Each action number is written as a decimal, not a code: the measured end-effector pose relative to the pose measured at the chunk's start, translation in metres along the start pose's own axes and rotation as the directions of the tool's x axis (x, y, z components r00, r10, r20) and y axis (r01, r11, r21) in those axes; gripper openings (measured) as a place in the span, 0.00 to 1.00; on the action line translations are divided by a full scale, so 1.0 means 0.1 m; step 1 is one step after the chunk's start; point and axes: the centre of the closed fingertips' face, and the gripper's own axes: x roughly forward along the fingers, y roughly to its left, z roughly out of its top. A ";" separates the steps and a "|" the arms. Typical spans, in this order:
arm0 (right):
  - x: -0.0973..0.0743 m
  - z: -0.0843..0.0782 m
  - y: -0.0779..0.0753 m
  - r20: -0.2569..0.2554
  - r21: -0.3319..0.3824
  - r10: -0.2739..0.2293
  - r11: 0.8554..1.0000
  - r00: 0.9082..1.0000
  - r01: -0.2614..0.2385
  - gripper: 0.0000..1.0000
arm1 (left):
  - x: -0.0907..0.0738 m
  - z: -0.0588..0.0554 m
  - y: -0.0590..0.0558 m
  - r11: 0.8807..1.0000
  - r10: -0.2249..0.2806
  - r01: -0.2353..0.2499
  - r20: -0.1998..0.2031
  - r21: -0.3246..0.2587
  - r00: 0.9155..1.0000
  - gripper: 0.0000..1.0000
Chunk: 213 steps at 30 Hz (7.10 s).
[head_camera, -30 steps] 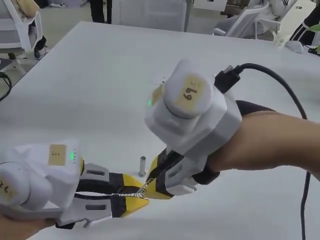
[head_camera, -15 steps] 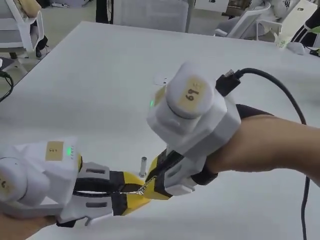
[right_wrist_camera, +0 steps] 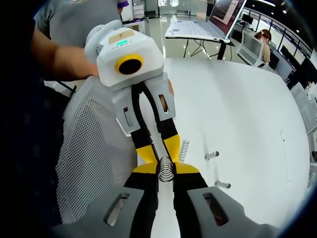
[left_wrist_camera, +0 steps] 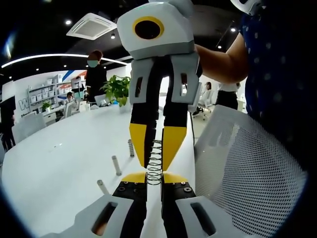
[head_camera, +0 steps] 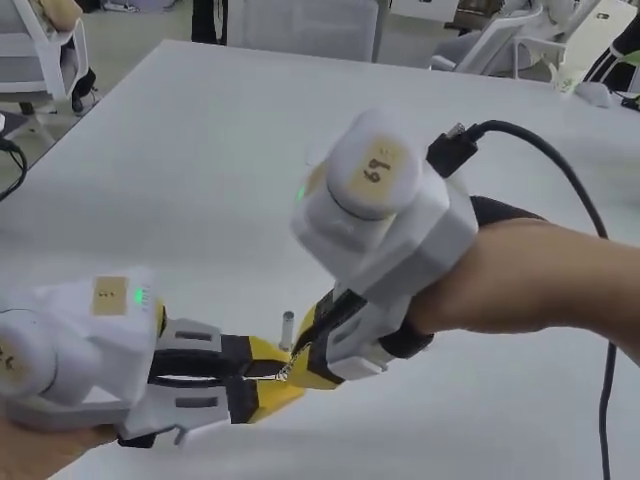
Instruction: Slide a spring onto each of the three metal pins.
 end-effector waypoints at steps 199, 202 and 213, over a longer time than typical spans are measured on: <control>0.31 -1.29 -1.19 -0.262 0.212 -0.091 0.966 0.961 0.149 0.17 | -0.18 -0.45 0.37 0.975 0.174 -0.181 -0.066 -0.129 0.983 0.60; 0.30 -1.32 -1.13 -0.258 0.218 -0.089 0.965 0.962 0.148 0.17 | -0.18 -0.44 0.38 0.975 0.174 -0.181 -0.066 -0.128 0.983 0.60; 0.28 -1.25 -0.88 -0.230 0.212 -0.088 0.968 0.969 0.138 0.17 | -0.17 -0.46 0.36 0.976 0.169 -0.177 -0.070 -0.127 0.983 0.60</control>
